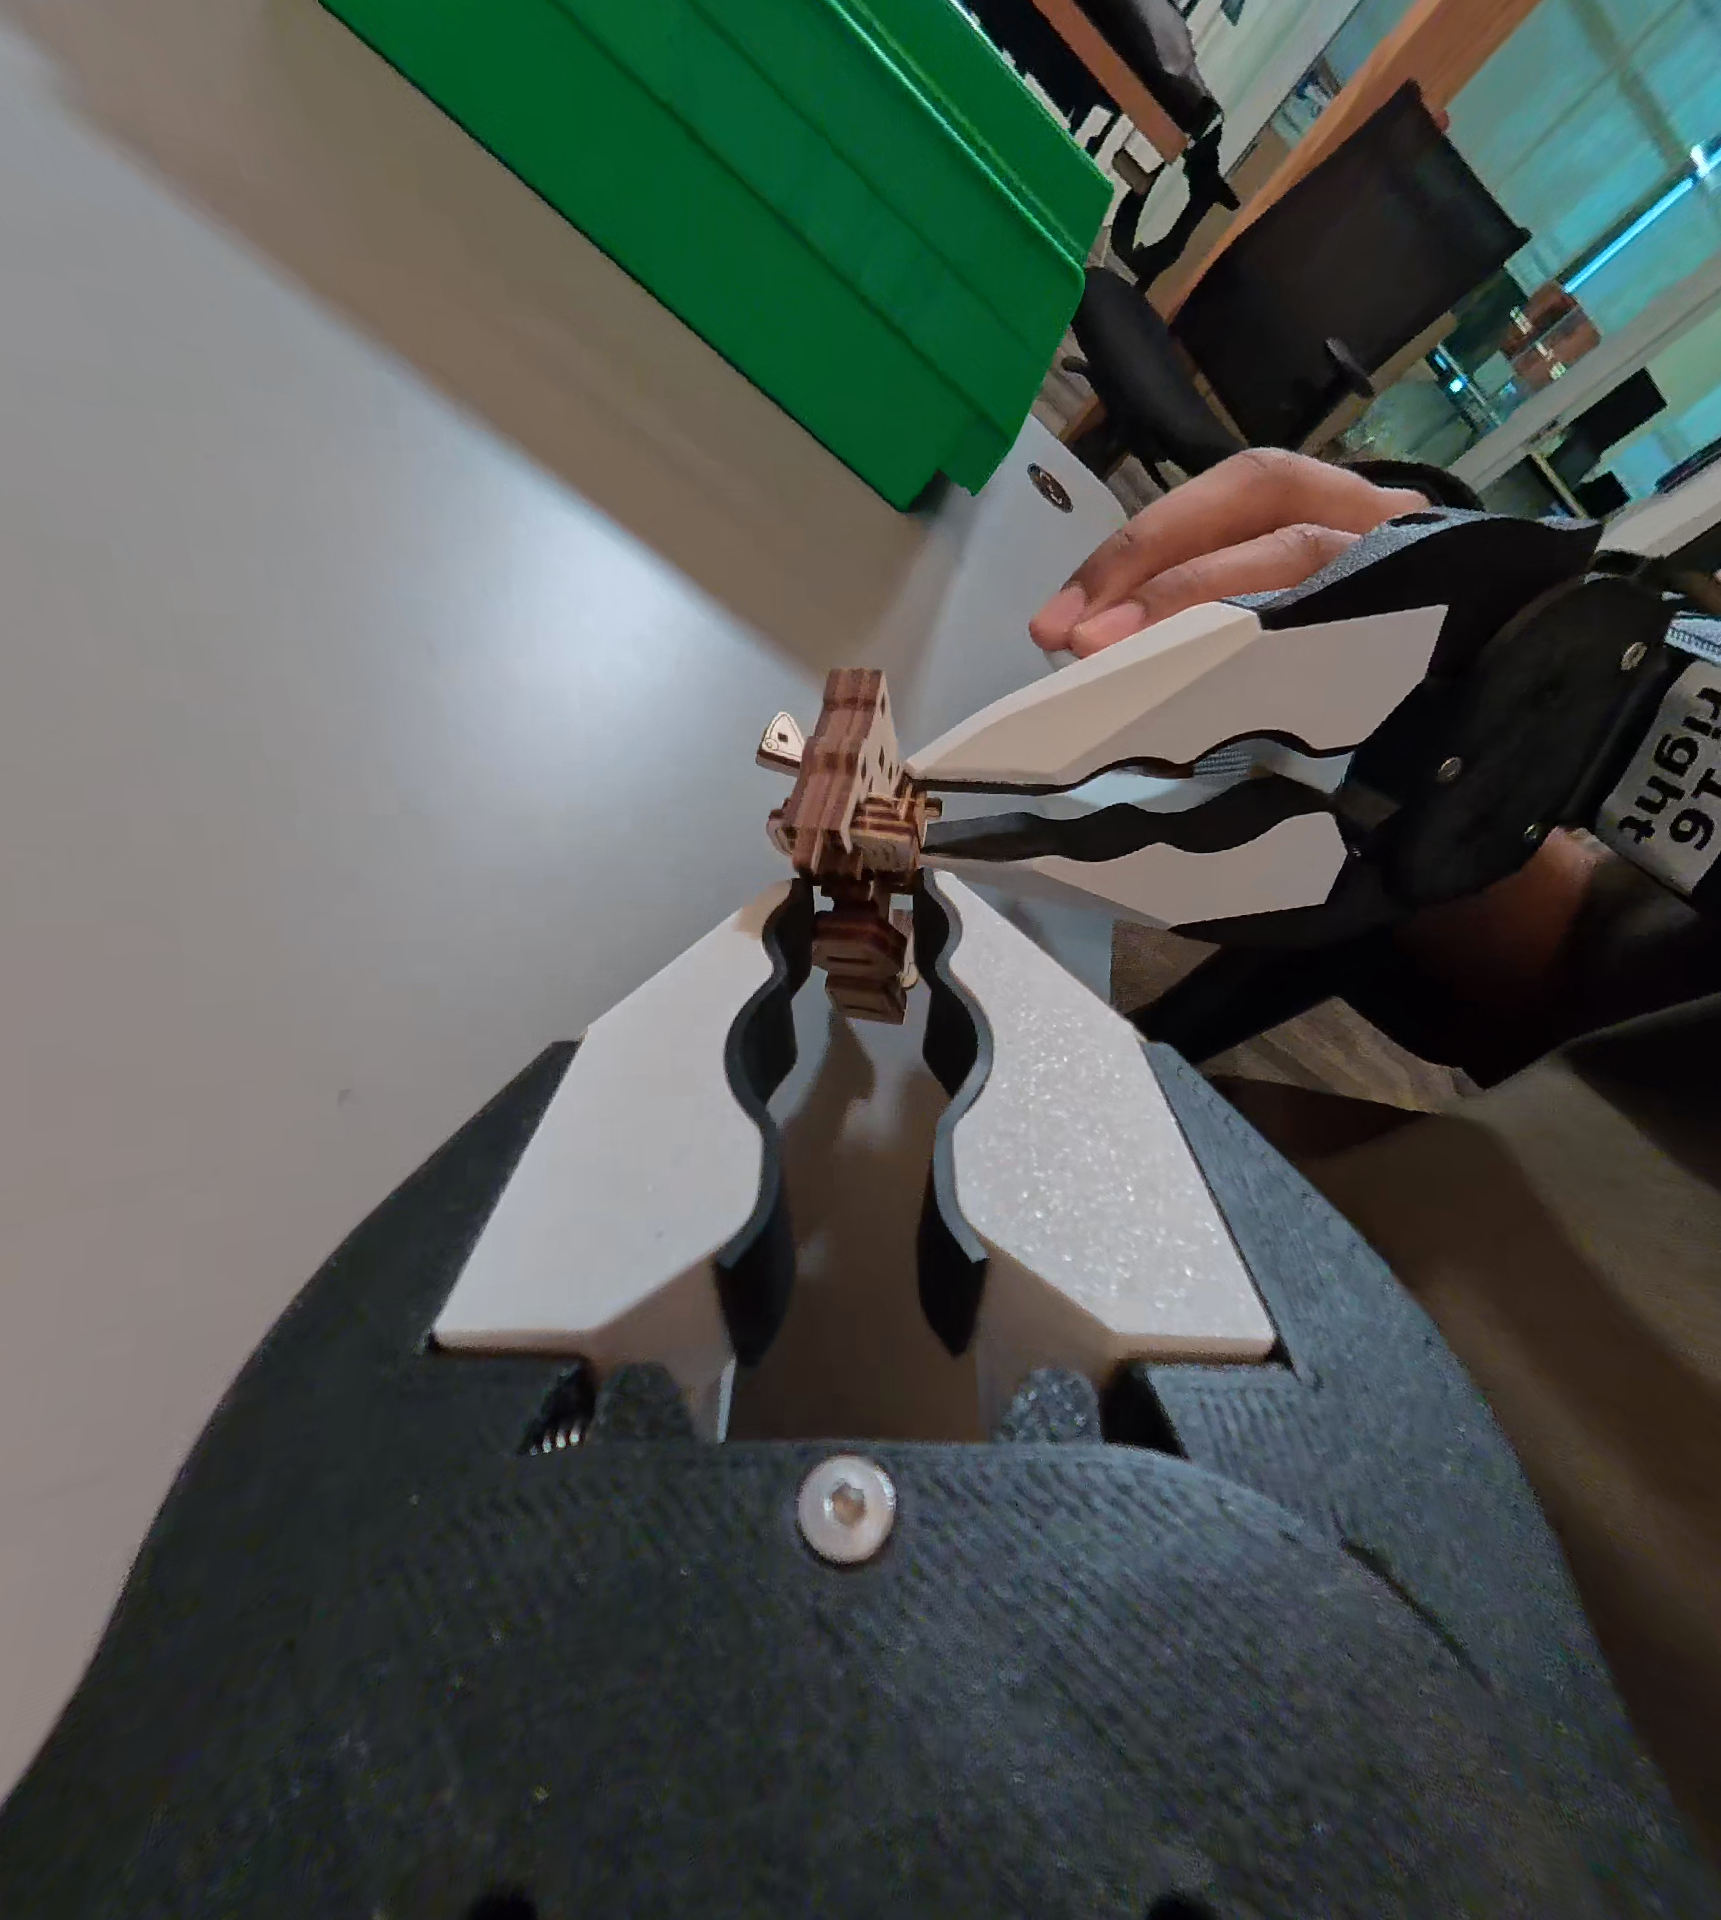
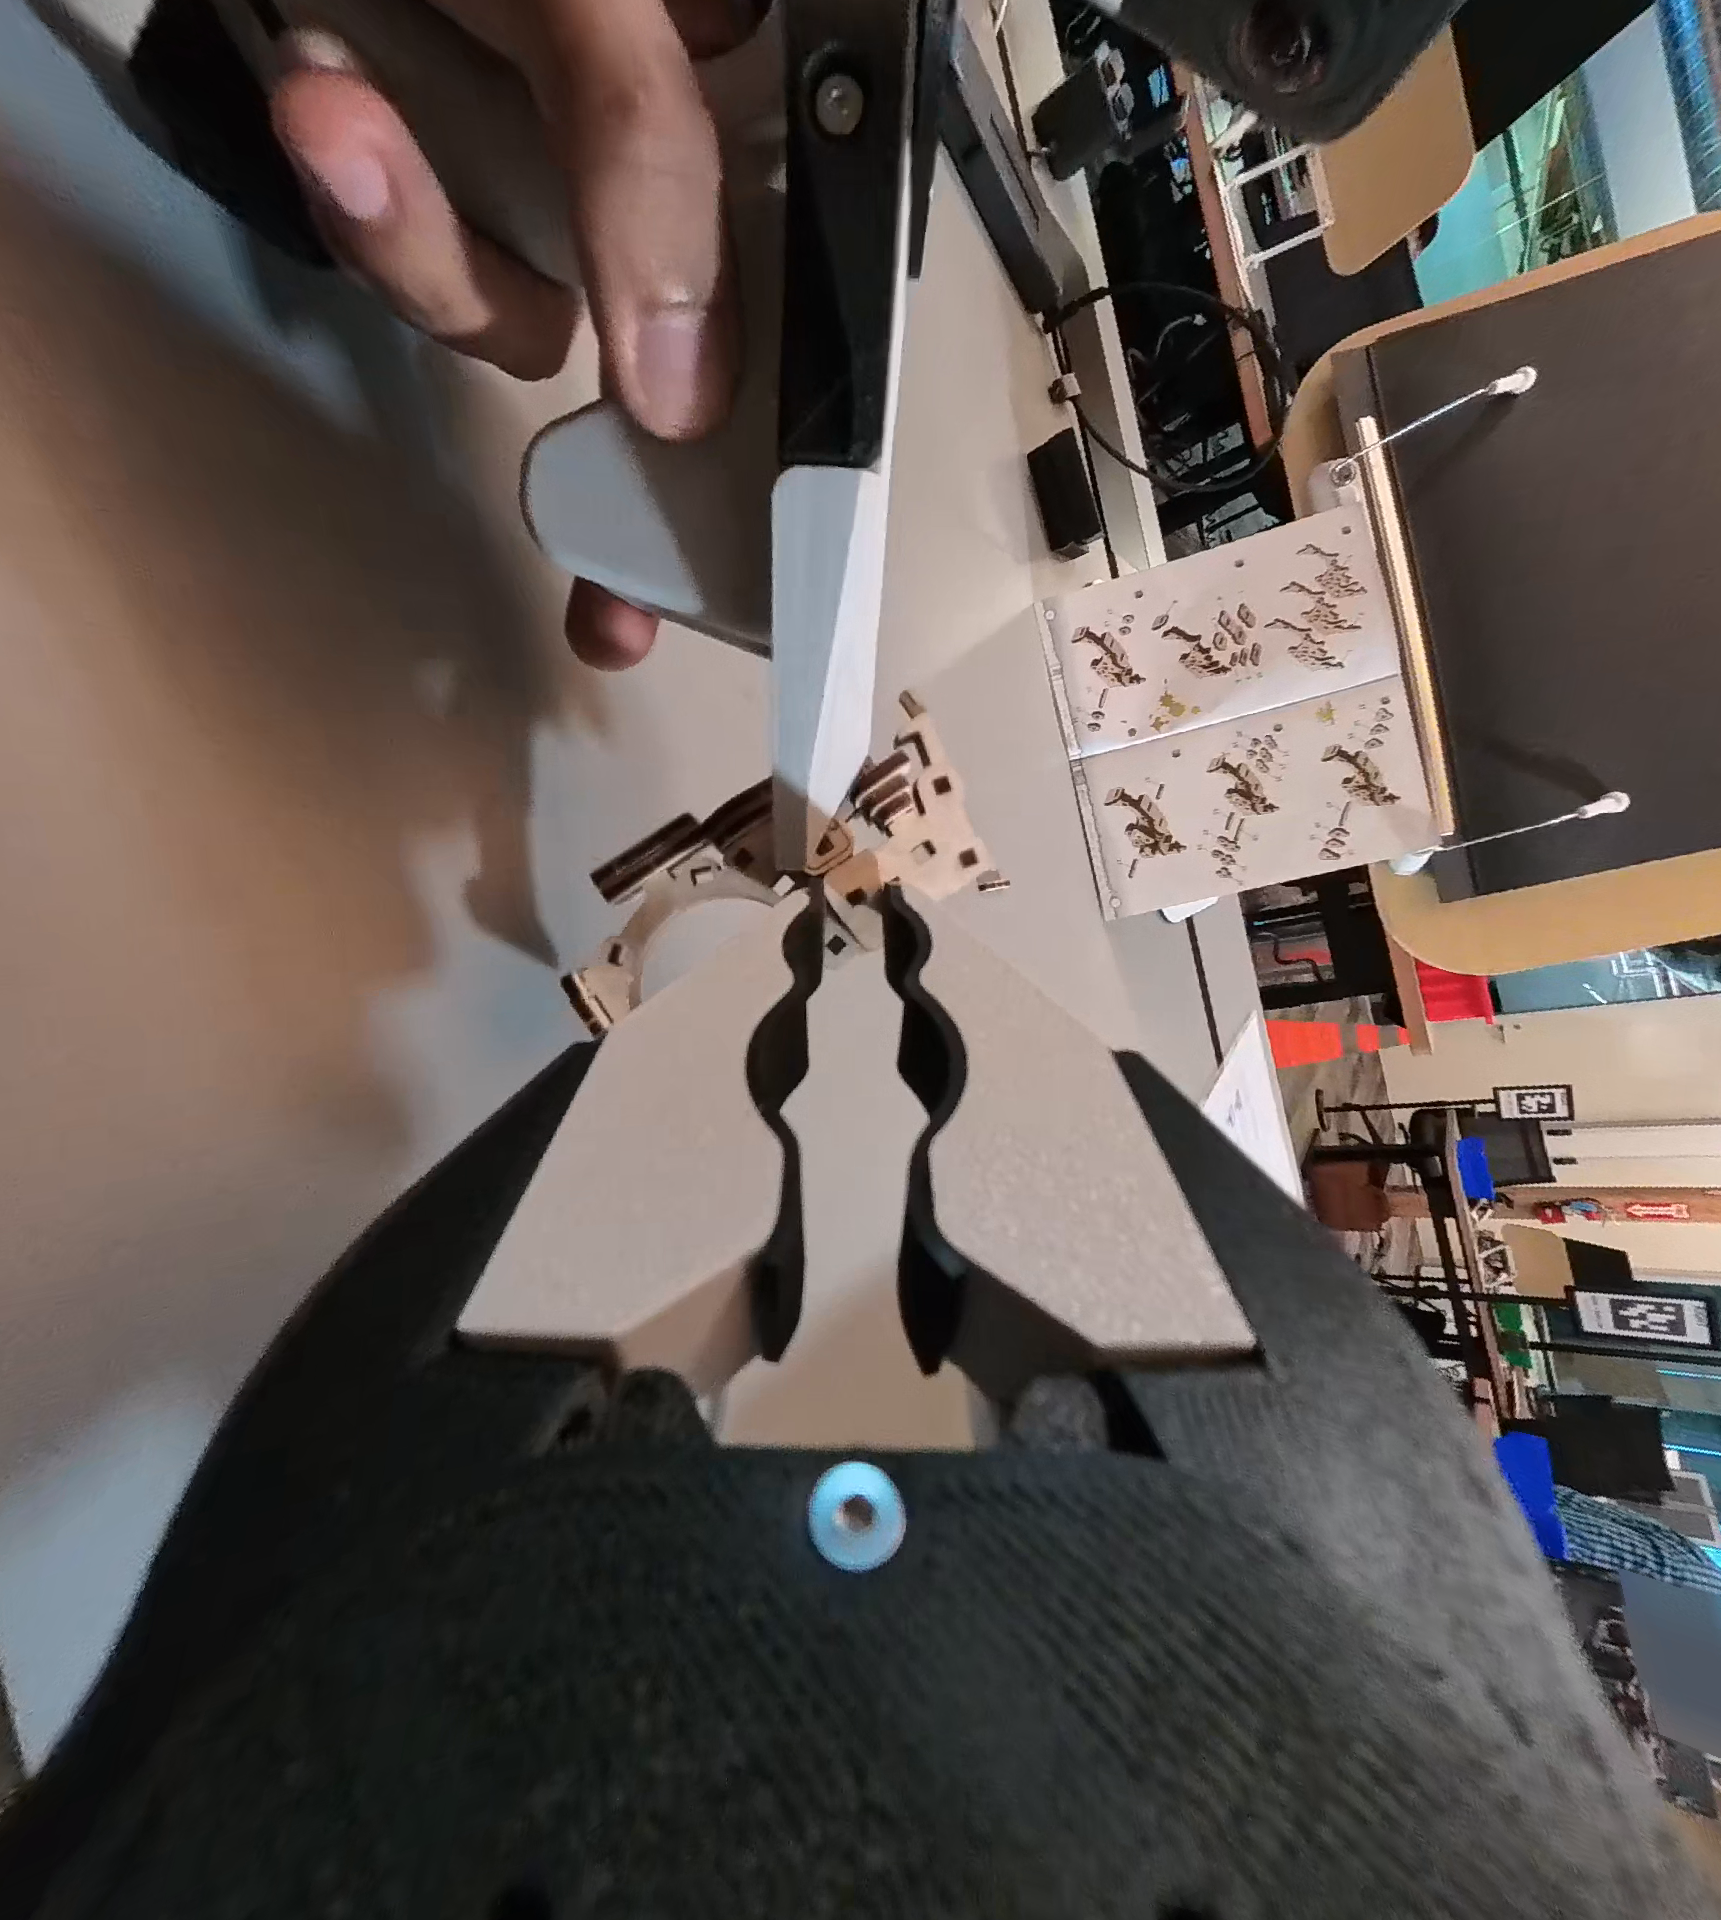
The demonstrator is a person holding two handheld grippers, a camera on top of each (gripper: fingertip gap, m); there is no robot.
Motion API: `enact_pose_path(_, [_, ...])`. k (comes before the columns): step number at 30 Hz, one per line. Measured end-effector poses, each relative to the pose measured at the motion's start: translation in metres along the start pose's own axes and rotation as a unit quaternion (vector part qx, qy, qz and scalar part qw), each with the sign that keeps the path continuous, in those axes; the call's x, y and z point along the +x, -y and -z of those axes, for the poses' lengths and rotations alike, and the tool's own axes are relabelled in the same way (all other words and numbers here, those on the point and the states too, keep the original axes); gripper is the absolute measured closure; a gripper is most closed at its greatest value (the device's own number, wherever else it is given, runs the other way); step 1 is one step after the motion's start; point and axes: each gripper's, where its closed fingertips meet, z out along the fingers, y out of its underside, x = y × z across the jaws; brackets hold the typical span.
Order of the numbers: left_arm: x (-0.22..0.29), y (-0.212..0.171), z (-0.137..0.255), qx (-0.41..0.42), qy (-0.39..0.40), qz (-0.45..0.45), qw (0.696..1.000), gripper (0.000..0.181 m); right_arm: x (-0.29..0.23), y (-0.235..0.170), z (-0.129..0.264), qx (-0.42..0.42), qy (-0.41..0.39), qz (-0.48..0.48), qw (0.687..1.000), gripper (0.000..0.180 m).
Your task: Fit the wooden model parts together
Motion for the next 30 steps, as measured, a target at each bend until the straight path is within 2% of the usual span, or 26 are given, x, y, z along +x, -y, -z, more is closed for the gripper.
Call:
enact_pose_path(9, [0.0003, -0.0008, -0.0020, -0.002, -0.005, 0.038, 0.999, 0.164, -0.0010, -0.0010, 0.0018, 0.011, 0.024, -0.037, 0.999, 0.171])
enact_pose_path(14, [-0.0047, -0.0023, -0.0053, 0.000, -0.015, 0.075, 0.997, 0.163, -0.0042, -0.0043, 0.0011, -0.006, 0.013, 0.037, 0.999, 0.172])
enact_pose_path(20, [-0.0034, 0.0003, -0.0041, 0.005, -0.013, 0.065, 0.998, 0.163, -0.0012, -0.0035, 0.0026, 0.009, 0.017, 0.002, 1.000, 0.172])
enact_pose_path(25, [-0.0012, -0.0005, -0.0015, 0.001, -0.031, 0.071, 0.997, 0.163, -0.0024, -0.0011, 0.0025, -0.004, -0.014, 0.092, 0.996, 0.172])
enact_pose_path(28, [0.0019, -0.0013, -0.0007, 0.000, -0.048, 0.086, 0.995, 0.163, -0.0031, 0.0019, 0.0054, 0.024, 0.008, 0.021, 0.999, 0.172])
enact_pose_path(30, [-0.0007, -0.0015, -0.0027, -0.003, -0.030, 0.066, 0.997, 0.163, -0.0033, 0.0000, 0.0056, 0.032, 0.025, -0.021, 0.999, 0.172])
